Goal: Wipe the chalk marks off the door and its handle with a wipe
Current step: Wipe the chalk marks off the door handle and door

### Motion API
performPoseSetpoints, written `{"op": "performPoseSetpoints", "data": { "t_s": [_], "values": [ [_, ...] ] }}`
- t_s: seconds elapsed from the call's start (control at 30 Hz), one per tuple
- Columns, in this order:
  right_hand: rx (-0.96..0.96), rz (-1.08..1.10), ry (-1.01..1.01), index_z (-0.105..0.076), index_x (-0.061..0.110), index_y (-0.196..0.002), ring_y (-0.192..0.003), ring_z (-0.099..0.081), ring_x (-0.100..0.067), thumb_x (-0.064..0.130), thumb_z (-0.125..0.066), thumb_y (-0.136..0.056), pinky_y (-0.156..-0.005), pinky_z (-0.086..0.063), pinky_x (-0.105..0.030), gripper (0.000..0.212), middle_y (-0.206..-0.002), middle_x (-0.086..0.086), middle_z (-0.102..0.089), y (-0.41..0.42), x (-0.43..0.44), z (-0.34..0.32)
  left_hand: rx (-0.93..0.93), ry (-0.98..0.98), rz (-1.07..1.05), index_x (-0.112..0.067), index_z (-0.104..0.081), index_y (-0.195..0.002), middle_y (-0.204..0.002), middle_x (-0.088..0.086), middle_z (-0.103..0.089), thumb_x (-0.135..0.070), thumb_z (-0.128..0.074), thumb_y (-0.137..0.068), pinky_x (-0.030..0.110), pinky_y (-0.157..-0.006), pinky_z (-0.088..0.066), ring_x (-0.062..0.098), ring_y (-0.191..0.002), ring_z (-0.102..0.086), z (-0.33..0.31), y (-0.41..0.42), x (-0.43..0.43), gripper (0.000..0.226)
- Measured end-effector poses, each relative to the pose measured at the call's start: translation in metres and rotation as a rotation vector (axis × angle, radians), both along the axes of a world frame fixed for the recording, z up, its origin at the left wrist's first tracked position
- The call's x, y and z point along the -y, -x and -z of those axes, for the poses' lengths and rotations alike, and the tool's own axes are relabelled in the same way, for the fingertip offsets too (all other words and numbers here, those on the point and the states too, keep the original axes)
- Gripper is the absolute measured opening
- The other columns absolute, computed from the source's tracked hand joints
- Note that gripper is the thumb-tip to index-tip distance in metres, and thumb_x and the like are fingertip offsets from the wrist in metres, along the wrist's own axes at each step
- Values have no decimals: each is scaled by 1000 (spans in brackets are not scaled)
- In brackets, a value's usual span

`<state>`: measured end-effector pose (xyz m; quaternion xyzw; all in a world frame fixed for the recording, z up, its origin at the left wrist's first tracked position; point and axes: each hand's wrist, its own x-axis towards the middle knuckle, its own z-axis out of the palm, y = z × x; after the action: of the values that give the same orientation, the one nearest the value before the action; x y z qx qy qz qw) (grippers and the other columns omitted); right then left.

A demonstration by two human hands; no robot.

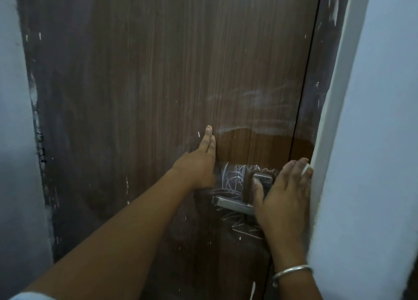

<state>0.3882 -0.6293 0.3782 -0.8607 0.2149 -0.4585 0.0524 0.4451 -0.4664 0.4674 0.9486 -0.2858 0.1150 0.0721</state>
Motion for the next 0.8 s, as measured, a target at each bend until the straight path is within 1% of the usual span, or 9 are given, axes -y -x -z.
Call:
{"op": "performPoseSetpoints", "data": {
  "t_s": [0.07,0.1,0.17,0.23,0.33,0.43,0.53,0.67,0.8],
  "values": [
    [1,4,-37,0,1,-147,-143,3,-36,58,-37,-88,-116,-12,-42,90,-155,-19,13,5,-8,-4,-4,-2,-4,-5,18,-145,-145,4,44,-11,-48,-88,45,-100,-39,28,-114,-51,0,0,0,88],
    [10,11,-61,-4,1,-147,-142,-7,-38,57,-38,-88,-113,-22,-42,88,-155,-21,11,7,-13,-7,-7,-6,-5,-5,18,-145,-145,4,44,-10,-49,-88,45,-100,-39,28,-113,-51,0,0,1,88],
    [46,41,-121,-16,2,-146,-129,-34,-40,53,-45,-87,-98,-43,-39,83,-150,-24,1,10,-19,-12,-6,-9,-5,-4,19,-145,-145,4,45,-8,-50,-87,46,-100,-40,28,-111,-52,0,-1,1,89],
    [61,54,-130,-20,2,-144,-119,-44,-39,51,-49,-86,-89,-50,-39,81,-146,-24,-8,11,-20,-13,0,-13,-5,-4,20,-144,-144,5,45,-6,-51,-87,46,-99,-40,27,-111,-52,1,-2,1,91],
    [24,84,-104,-21,0,-144,-133,-31,-41,53,-46,-86,-100,-44,-46,83,-150,-24,-14,10,-18,-10,7,-4,-3,-5,21,-144,-143,5,47,-3,-52,-86,41,-93,-44,27,-110,-53,3,-6,2,93],
    [-12,76,-139,-16,1,-146,-139,-22,-38,52,-45,-87,-107,-33,-45,83,-154,-21,-12,15,-19,-6,20,3,10,-5,22,-143,-142,4,49,-1,-54,-84,33,-85,-48,29,-117,-51,5,-12,1,97],
    [13,32,-200,-10,3,-147,-141,-16,-35,48,-44,-89,-109,-28,-41,81,-156,-18,-6,19,-20,0,18,-12,20,-6,24,-142,-140,3,51,4,-53,-82,37,-90,-50,32,-127,-44,6,-18,1,98],
    [26,45,-252,-11,1,-147,-140,-18,-37,49,-46,-88,-110,-26,-43,83,-155,-20,-8,19,-26,-2,24,-29,9,-5,23,-142,-140,6,50,10,-50,-81,38,-90,-51,33,-127,-44,5,-18,1,96],
    [71,-51,-256,-10,1,-147,-143,-8,-35,51,-51,-86,-110,-13,-38,89,-156,-19,-4,13,-31,-3,54,-29,13,-6,23,-142,-137,3,52,16,-47,-79,37,-91,-50,32,-129,-42,7,-21,1,97]
  ]
}}
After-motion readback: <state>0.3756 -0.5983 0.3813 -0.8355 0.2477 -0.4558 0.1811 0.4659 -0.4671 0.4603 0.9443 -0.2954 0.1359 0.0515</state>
